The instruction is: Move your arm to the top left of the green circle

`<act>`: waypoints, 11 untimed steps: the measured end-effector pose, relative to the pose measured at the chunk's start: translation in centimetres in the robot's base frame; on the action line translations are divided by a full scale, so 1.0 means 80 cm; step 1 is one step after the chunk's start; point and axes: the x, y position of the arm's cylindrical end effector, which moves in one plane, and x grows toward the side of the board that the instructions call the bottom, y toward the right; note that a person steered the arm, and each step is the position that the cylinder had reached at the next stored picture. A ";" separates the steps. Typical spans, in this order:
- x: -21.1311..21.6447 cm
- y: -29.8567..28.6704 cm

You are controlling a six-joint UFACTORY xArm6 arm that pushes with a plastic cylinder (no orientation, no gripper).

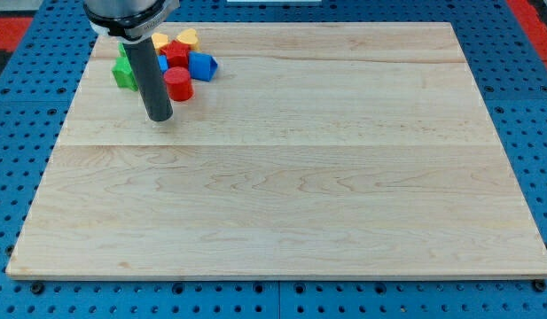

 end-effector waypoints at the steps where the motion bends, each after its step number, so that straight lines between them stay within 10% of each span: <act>1: 0.000 0.019; 8: 0.019 -0.005; 11: 0.014 -0.186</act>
